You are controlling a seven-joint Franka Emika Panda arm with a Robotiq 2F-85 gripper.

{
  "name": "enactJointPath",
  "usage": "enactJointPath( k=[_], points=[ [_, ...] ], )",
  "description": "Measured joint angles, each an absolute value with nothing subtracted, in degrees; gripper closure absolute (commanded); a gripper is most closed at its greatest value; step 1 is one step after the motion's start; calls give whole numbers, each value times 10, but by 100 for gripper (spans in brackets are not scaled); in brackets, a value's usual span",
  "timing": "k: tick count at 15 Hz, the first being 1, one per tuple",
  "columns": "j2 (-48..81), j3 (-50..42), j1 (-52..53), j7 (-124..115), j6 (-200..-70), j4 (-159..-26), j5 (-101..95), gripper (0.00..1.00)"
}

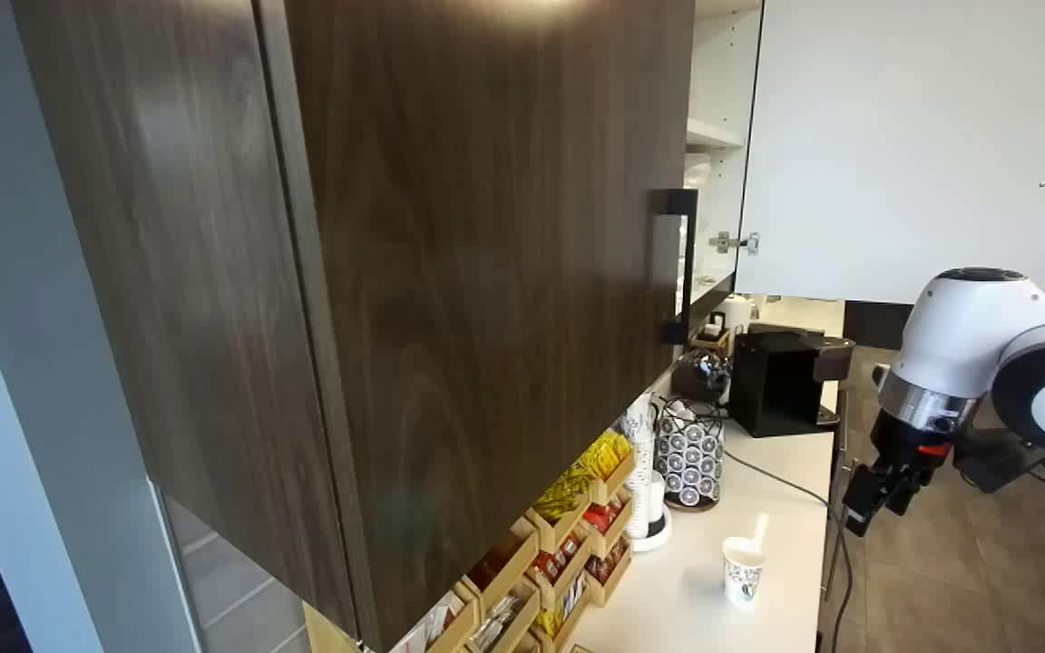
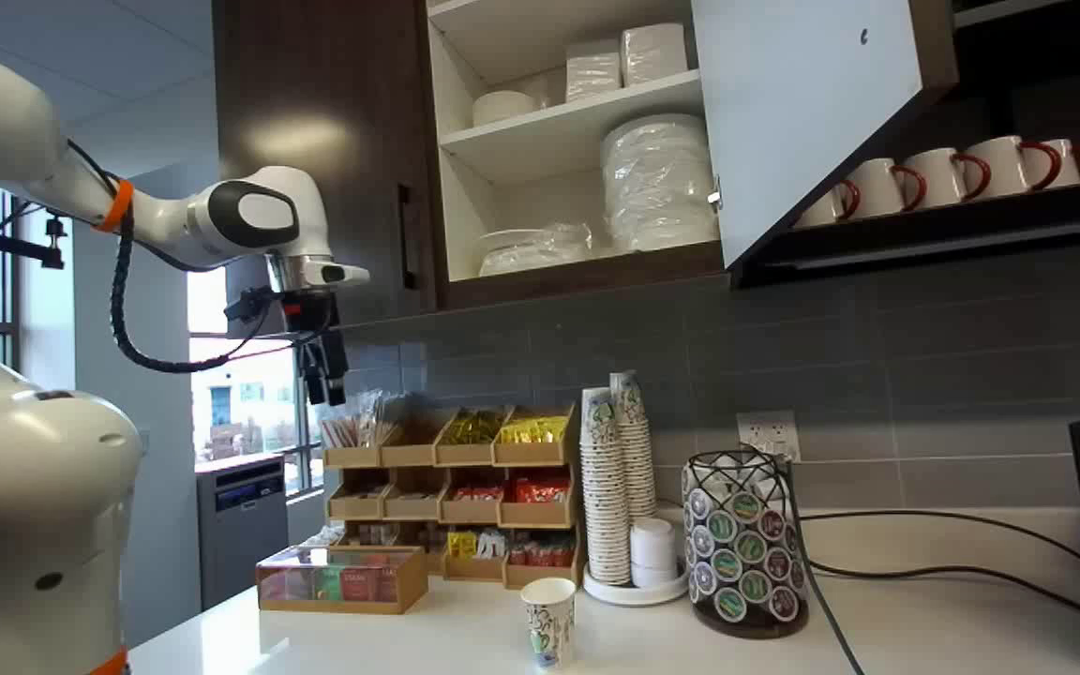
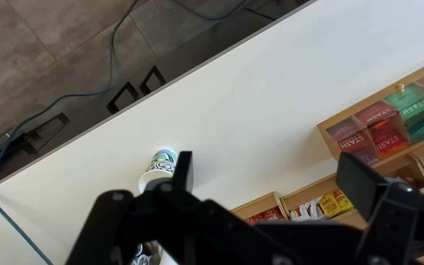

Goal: Pick up the paper cup and put it on the bottom shelf in the top open cabinet

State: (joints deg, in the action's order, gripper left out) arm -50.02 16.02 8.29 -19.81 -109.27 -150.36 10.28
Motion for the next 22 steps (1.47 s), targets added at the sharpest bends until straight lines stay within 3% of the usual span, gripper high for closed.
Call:
enactJointPath(
  k=[11,22],
  points=[
    [-501,154,78,-198,-1093,-1505,101,0],
    [-421,-9,11,-37,-1254,-1543,92,0]
  ],
)
